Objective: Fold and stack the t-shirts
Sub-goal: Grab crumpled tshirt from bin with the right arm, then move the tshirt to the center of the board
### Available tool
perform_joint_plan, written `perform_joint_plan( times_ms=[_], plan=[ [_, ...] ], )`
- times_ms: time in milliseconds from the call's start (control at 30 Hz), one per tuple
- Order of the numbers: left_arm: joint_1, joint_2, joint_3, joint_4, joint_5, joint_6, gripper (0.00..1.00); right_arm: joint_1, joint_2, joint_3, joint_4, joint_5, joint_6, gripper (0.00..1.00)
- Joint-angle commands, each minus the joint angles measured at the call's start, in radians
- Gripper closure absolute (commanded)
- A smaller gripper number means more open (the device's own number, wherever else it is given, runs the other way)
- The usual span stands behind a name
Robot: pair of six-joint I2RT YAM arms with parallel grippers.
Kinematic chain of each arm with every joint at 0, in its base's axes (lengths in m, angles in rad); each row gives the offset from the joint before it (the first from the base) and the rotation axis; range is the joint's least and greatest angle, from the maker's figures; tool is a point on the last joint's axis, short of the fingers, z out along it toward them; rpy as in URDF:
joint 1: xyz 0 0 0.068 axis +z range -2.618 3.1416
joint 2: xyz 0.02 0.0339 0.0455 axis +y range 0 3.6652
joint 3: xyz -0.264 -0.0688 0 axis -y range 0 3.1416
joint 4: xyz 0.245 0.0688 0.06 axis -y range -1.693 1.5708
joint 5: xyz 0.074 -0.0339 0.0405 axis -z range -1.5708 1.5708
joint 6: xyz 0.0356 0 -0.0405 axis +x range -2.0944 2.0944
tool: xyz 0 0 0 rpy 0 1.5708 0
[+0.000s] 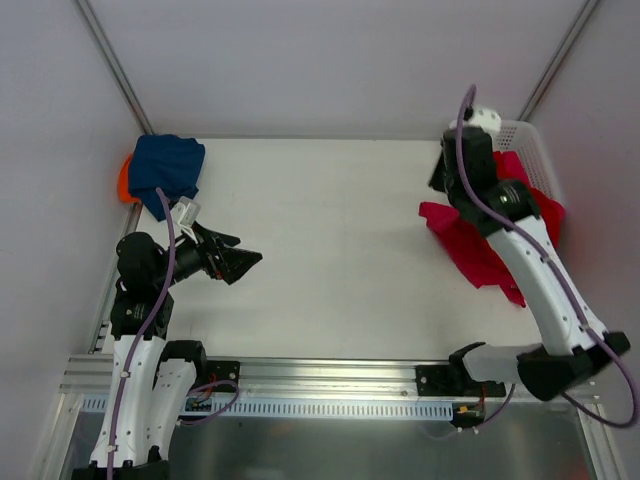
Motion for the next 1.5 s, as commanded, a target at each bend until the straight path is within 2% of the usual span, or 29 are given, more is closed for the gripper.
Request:
perform_joint_plan(
  times_ms=[0,33,67,100,133,167,200,233,300,333,467,533,700,933,1067,1133,1167,1200,1267,1300,1333,1367,1433,1467],
  plan=[
    [-0.004,-0.003,0.020,0.020,-0.005,0.016,0.01,0.072,0.271,0.461,0.111,-0.510,-0.104,0.99],
    [-0.004,-0.002,0.019,0.019,-0.005,0.016,0.01,0.101,0.457,0.783,0.021,-0.583,-0.104,0.99],
    [-0.006,0.000,0.019,0.019,-0.005,0.016,0.01,0.116,0.564,0.987,-0.047,-0.642,-0.106,1.00],
    [-0.004,0.000,0.019,0.019,-0.005,0.017,0.01,0.136,0.791,1.438,-0.160,-0.758,-0.100,1.00],
    [-0.006,0.000,0.019,0.020,-0.008,0.017,0.01,0.135,0.872,1.601,-0.170,-0.807,-0.077,0.99],
    [-0.006,0.000,0.019,0.019,-0.007,0.017,0.01,0.129,0.904,1.649,-0.131,-0.870,-0.043,1.00],
    [-0.006,0.000,0.019,0.019,-0.008,0.019,0.01,0.115,0.883,1.589,0.043,-0.985,0.025,1.00],
    [-0.006,-0.005,0.017,0.019,-0.010,0.019,0.01,0.116,0.735,1.265,0.162,-1.018,0.047,1.00],
    [-0.007,-0.006,0.017,0.015,-0.013,0.020,0.01,0.129,0.578,0.950,0.503,-1.059,0.057,1.00],
    [-0.006,-0.003,0.019,0.015,-0.014,0.019,0.01,0.133,0.532,0.876,0.529,-1.064,0.039,1.00],
    [-0.006,0.000,0.022,0.017,-0.010,0.020,0.01,0.185,0.491,0.918,0.349,-1.049,-0.099,1.00],
    [-0.006,-0.005,0.022,0.014,-0.010,0.020,0.01,0.218,0.475,0.903,0.316,-1.018,-0.159,1.00],
    [-0.006,-0.011,0.020,0.015,-0.016,0.022,0.01,0.238,0.392,0.721,0.364,-0.975,-0.195,1.00],
    [-0.007,0.029,0.025,0.015,0.001,0.013,0.01,0.293,0.410,0.737,0.407,-1.006,-0.190,1.00],
    [-0.007,0.044,0.028,0.017,0.010,0.009,0.01,0.311,0.479,0.858,0.573,-1.148,-0.037,1.00],
    [-0.006,0.029,0.022,0.015,-0.002,0.011,0.01,0.328,0.519,0.925,0.643,-1.216,0.099,1.00],
    [-0.006,0.026,0.020,0.015,-0.013,0.012,0.01,0.333,0.578,1.029,0.682,-1.286,0.153,0.99],
    [-0.007,0.023,0.019,0.015,-0.013,0.016,0.01,0.348,0.611,1.091,0.692,-1.323,0.252,1.00],
    [-0.006,0.025,0.019,0.015,-0.010,0.017,0.01,0.366,0.670,1.227,0.694,-1.427,0.317,1.00],
    [-0.007,0.028,0.017,0.014,-0.008,0.017,0.01,0.369,0.660,1.231,0.689,-1.462,0.334,1.00],
    [-0.007,0.029,0.019,0.014,-0.007,0.017,0.01,0.371,0.636,1.210,0.683,-1.492,0.325,1.00],
    [-0.007,0.028,0.017,0.015,-0.005,0.019,0.01,0.371,0.538,1.088,0.668,-1.519,0.296,1.00],
    [-0.010,0.029,0.019,0.014,-0.010,0.020,0.01,0.371,0.391,0.893,0.658,-1.480,0.195,1.00],
    [-0.009,0.029,0.019,0.014,-0.011,0.020,0.01,0.373,0.313,0.793,0.672,-1.407,0.087,1.00]
  ],
)
